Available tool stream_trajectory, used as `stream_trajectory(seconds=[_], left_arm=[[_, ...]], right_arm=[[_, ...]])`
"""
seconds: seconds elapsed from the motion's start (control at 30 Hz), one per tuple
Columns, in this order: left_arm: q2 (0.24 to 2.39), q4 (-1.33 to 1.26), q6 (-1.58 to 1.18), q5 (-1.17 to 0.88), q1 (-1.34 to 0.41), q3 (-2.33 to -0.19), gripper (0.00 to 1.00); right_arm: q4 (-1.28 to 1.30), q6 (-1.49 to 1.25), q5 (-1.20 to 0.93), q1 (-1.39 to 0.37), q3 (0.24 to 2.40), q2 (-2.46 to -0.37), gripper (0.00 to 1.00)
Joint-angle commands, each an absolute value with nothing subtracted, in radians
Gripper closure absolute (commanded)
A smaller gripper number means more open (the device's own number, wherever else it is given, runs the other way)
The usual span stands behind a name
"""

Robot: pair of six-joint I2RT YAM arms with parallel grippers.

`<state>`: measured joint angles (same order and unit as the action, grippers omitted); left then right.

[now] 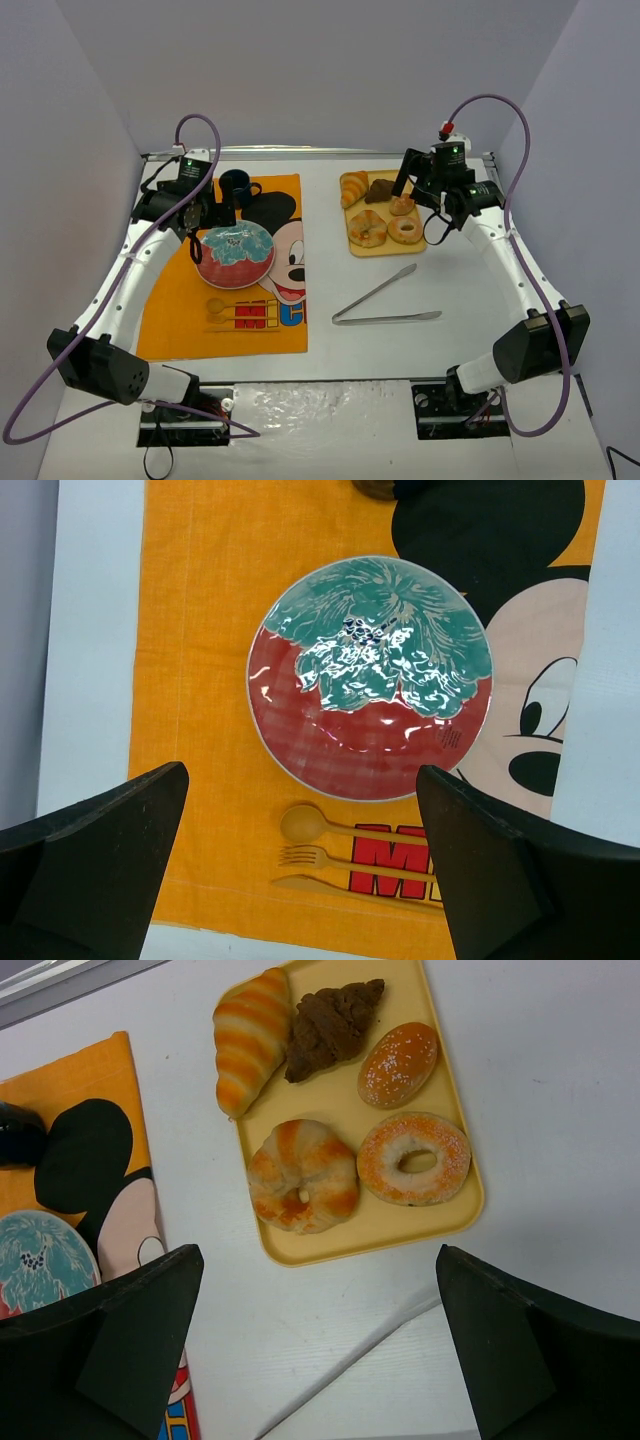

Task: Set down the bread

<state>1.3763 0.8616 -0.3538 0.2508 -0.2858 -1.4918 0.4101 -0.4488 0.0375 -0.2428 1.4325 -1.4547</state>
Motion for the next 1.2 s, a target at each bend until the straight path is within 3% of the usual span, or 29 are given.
stream_trajectory(seconds=[0.0, 0.73, 0.9, 1.17], left_arm=[[1.331, 0.83, -0.362, 0.253, -0.279, -1.495, 0.03], [1.23, 0.811, -0.423, 0.239, -0.278, -1.358, 0.03], [1.219, 0.812, -0.447, 0.213, -0.278, -1.342, 0.03], [1.205, 0.811, -0.449, 0.197, -0.278, -1.336, 0.03]], right_arm=[[0.379, -0.501, 0.04, -0.242, 1.436, -1.39, 0.0], [0.471, -1.264, 0.345, -0.527, 0.994, -1.204, 0.0], [0.476, -1.393, 0.407, -0.612, 0.862, -1.212, 0.16], [0.476, -1.462, 0.494, -0.697, 0.807, -1.272, 0.33]])
